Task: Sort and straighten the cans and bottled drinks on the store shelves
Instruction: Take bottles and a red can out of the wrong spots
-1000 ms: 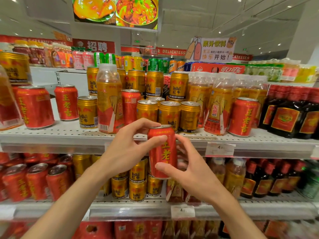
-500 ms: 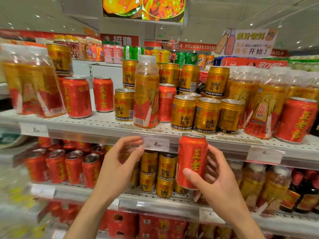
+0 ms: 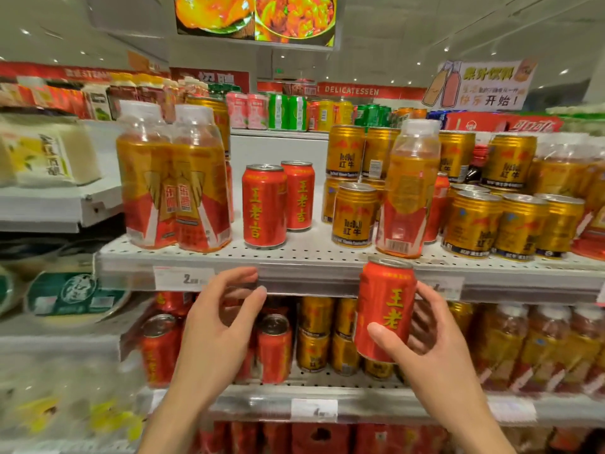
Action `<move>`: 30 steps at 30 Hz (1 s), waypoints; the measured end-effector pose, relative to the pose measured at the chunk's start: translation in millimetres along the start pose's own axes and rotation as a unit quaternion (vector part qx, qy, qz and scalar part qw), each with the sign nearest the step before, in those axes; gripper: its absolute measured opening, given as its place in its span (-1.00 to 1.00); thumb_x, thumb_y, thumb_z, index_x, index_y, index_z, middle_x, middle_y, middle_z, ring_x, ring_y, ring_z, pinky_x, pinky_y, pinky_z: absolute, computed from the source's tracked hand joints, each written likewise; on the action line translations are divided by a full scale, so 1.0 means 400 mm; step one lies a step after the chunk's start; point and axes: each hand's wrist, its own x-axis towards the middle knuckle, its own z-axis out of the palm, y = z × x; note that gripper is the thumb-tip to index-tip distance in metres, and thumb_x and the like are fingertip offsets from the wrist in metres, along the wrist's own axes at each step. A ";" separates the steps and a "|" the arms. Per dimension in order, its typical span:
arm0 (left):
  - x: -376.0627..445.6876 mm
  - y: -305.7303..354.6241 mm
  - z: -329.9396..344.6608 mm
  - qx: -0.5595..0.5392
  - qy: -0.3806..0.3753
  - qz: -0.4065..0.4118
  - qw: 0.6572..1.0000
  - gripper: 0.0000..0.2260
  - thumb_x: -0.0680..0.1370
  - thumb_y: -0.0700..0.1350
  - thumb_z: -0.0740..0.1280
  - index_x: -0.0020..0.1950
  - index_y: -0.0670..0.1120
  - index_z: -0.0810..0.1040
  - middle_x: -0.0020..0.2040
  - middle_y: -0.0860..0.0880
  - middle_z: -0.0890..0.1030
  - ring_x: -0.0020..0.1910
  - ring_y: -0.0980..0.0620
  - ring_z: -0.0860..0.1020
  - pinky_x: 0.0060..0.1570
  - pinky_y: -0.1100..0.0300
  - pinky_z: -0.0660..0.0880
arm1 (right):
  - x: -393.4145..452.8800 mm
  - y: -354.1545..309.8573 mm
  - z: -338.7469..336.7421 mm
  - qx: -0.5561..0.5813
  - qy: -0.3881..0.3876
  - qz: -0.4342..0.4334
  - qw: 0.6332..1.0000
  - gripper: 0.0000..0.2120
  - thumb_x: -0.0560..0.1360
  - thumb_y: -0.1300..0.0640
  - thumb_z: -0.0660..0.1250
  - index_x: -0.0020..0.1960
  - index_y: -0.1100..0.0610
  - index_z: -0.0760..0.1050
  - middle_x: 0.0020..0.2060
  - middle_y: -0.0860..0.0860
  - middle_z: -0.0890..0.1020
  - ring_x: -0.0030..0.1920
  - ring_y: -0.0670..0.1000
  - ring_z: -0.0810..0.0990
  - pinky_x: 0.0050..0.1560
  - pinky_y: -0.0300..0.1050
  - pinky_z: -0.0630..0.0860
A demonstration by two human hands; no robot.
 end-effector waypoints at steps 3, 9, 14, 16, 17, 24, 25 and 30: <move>0.027 -0.007 -0.043 0.006 0.000 0.013 1.000 -0.79 0.55 -0.06 0.42 0.14 0.18 0.59 0.03 0.16 0.67 0.06 0.20 0.63 0.04 0.28 0.51 | 0.006 -0.039 0.055 -0.021 0.000 -0.021 1.000 -0.25 0.17 -0.24 0.56 0.27 -0.45 0.31 0.15 -0.36 0.56 0.19 -0.37 0.53 0.21 -0.25 0.48; 0.083 0.012 -0.076 0.104 -0.021 0.102 0.989 -0.78 0.56 -0.03 0.39 0.21 0.12 0.55 0.08 0.17 0.52 -0.04 0.15 0.59 -0.12 0.35 0.51 | 0.085 -0.152 0.119 -0.093 0.000 -0.131 0.987 -0.13 0.32 -0.22 0.52 0.49 -0.37 0.11 0.23 -0.31 0.49 0.20 -0.37 0.51 0.16 -0.29 0.51; 0.133 0.019 -0.081 0.226 -0.042 0.154 0.961 -0.83 0.57 0.04 0.38 0.15 0.08 0.59 0.05 0.19 0.54 -0.05 0.16 0.55 -0.02 0.06 0.55 | 0.193 -0.193 0.181 -0.183 0.011 -0.196 0.963 -0.09 0.42 -0.13 0.53 0.57 -0.20 0.03 0.23 -0.28 0.50 0.13 -0.48 0.47 0.12 -0.53 0.43; 0.140 0.018 -0.081 0.252 -0.047 0.168 0.952 -0.88 0.55 0.04 0.40 0.06 0.07 0.62 0.00 0.19 0.52 -0.06 0.13 0.55 -0.05 0.05 0.55 | 0.216 -0.182 0.203 -0.206 0.013 -0.189 0.960 -0.08 0.44 -0.17 0.50 0.59 -0.17 0.00 0.28 -0.20 0.53 0.16 -0.35 0.52 0.23 -0.36 0.49; 0.140 0.016 -0.082 0.257 -0.048 0.170 0.950 -0.89 0.54 0.05 0.41 0.04 0.08 0.62 -0.01 0.19 0.50 -0.10 0.14 0.54 -0.09 0.08 0.54 | 0.222 -0.176 0.208 -0.213 0.015 -0.182 0.960 -0.07 0.44 -0.20 0.49 0.60 -0.17 -0.02 0.32 -0.14 0.54 0.20 -0.25 0.54 0.28 -0.23 0.50; 0.134 -0.002 -0.083 0.257 -0.055 0.171 0.949 -0.85 0.53 0.07 0.41 0.06 0.08 0.61 -0.01 0.20 0.47 -0.23 0.22 0.51 -0.25 0.31 0.37 | 0.207 -0.145 0.207 -0.253 0.038 -0.181 0.950 -0.08 0.46 -0.24 0.43 0.63 -0.06 0.01 0.51 -0.11 0.35 0.44 -0.16 0.36 0.36 -0.21 0.33; 0.136 -0.003 -0.083 0.256 -0.054 0.170 0.950 -0.85 0.53 0.07 0.41 0.05 0.08 0.61 -0.01 0.20 0.47 -0.22 0.21 0.51 -0.24 0.34 0.36 | 0.204 -0.141 0.211 -0.252 0.041 -0.180 0.950 -0.11 0.47 -0.23 0.42 0.63 -0.05 0.03 0.49 -0.11 0.38 0.42 -0.15 0.38 0.36 -0.21 0.36; 0.139 -0.005 -0.083 0.251 -0.053 0.171 0.951 -0.85 0.53 0.08 0.41 0.06 0.08 0.60 0.00 0.20 0.47 -0.15 0.16 0.55 -0.20 0.24 0.47 | 0.223 -0.134 0.236 -0.257 0.047 -0.175 0.949 -0.12 0.49 -0.23 0.40 0.64 -0.04 0.03 0.50 -0.09 0.38 0.41 -0.11 0.42 0.34 -0.12 0.44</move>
